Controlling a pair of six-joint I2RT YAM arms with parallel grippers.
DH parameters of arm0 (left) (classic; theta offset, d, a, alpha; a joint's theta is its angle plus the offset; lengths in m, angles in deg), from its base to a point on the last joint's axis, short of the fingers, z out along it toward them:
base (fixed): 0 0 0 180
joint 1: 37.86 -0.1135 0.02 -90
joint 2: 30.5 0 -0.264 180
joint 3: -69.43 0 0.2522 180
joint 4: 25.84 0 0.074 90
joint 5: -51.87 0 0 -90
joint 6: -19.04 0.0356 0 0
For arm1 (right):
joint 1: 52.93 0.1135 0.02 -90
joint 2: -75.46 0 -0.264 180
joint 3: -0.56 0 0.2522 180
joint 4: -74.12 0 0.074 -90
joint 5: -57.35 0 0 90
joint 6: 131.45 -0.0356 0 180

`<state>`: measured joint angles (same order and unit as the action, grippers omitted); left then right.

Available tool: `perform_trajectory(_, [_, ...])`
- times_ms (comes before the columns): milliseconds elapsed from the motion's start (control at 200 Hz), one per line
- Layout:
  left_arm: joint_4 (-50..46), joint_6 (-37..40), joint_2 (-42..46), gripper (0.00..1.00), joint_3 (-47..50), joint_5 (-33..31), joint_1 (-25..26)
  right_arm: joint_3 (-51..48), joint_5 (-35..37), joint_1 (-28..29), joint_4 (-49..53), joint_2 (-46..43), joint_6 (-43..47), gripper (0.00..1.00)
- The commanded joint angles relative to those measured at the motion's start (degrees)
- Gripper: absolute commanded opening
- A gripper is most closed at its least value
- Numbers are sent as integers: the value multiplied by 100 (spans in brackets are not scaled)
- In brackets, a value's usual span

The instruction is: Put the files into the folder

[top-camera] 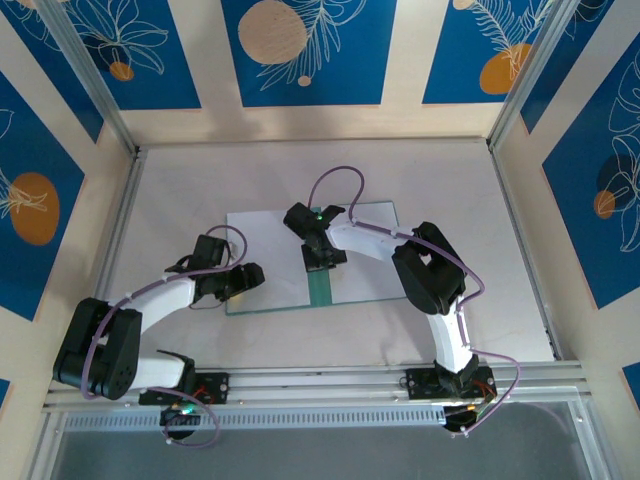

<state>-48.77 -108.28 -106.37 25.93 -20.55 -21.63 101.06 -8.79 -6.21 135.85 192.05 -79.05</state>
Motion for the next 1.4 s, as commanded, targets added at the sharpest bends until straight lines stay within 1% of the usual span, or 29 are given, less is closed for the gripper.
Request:
perform_trajectory(0, [-542,55,-200,73,269,-141,-76,-229,293,-67,407,197,-94,6])
perform_trajectory(690, [-493,49,-245,73,279,-116,-74,-364,294,-135,324,254,-107,6])
perform_trajectory(935, [-509,49,-241,73,282,-106,-76,-465,150,-128,167,293,-125,6])
perform_trajectory(1395, [-515,49,-245,73,280,-110,-76,-500,97,-160,82,441,-136,6])
